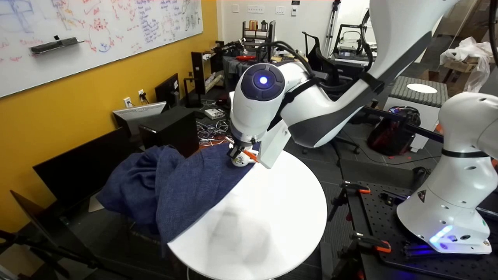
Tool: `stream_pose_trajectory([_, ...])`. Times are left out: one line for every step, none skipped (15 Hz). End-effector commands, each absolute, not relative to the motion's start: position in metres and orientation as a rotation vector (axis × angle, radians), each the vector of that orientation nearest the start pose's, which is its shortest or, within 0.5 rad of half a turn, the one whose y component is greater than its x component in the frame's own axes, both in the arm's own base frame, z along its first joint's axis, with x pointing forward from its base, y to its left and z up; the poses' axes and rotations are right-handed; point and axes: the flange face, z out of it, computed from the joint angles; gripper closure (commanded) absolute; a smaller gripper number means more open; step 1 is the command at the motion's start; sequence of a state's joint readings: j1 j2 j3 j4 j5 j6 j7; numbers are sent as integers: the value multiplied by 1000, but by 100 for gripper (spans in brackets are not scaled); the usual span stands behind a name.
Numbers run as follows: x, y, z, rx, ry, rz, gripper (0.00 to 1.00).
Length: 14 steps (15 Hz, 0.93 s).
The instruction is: Pick the pen and put it in the cup
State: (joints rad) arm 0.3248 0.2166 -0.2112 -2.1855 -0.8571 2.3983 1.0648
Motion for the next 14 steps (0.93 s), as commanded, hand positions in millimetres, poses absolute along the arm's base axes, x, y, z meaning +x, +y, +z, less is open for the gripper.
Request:
stream_pose_trajectory([545,43,320,2459,-432,490,97])
stream_pose_trajectory([544,35,325,2434,-449,498,97])
stream_pose_trajectory([544,28,330,2411,-465,502,97])
stream_pose_trajectory([544,18,334,2388,-485,507,97])
stream_pose_trajectory([544,10,337,2371,-503,510,97])
stream_pose_trajectory([544,0,341,2351,-520,516,97])
stream_pose_trajectory([544,-8,345,2330,-539,524,97])
stream_pose_trajectory([545,-17,347,2311,-563,534,97])
stream_pose_trajectory([546,-25,348,2290,-586,547,97])
stream_pose_trajectory([548,-31,349,2270,-610,564,97])
stream_pose_trajectory([550,-37,347,2249,-639,585,97])
stream_pose_trajectory([553,-41,344,2230,-667,606,97])
stream_pose_trajectory([555,-45,341,2215,-691,628,97])
stream_pose_trajectory([557,-47,337,2200,-719,651,97])
